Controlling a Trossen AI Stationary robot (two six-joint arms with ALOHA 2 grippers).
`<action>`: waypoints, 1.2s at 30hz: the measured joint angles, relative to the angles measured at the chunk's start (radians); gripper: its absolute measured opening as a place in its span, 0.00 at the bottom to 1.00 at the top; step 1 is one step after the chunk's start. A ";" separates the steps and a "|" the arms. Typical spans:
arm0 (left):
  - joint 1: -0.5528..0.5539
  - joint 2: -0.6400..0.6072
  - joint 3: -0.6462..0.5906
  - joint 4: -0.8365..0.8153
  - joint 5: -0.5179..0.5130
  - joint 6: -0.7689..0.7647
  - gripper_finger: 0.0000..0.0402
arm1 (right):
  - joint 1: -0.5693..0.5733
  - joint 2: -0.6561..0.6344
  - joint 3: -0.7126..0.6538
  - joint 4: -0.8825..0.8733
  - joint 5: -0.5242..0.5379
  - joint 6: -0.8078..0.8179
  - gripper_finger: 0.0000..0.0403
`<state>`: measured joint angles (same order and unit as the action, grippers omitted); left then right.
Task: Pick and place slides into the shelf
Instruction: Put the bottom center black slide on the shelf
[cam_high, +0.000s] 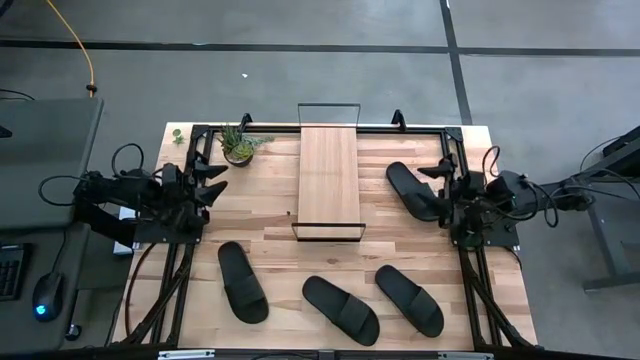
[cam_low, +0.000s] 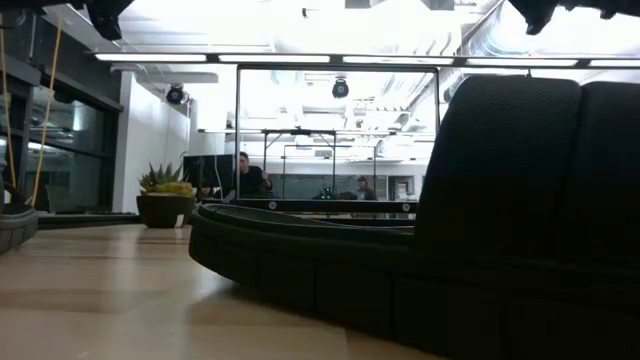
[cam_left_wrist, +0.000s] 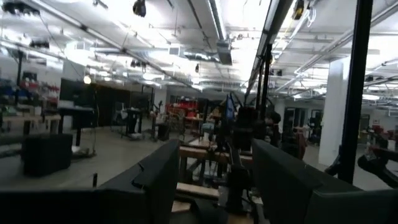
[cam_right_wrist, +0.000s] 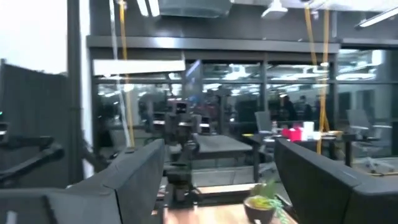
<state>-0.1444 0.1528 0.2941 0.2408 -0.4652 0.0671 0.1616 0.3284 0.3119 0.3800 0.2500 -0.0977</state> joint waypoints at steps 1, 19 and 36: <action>0.000 0.000 0.007 -0.018 0.000 -0.014 0.46 | 0.000 0.025 0.014 -0.002 -0.008 0.005 0.73; 0.000 0.000 0.014 -0.059 -0.027 -0.099 0.46 | 0.082 0.659 0.452 -0.313 -0.149 0.040 0.73; 0.000 0.000 0.014 -0.069 -0.022 -0.102 0.46 | 0.329 0.975 0.723 -0.609 0.316 -0.062 0.73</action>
<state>-0.1444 0.1532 0.3080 0.1719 -0.4873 -0.0349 0.4904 1.3031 1.0348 -0.2291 0.5662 -0.1593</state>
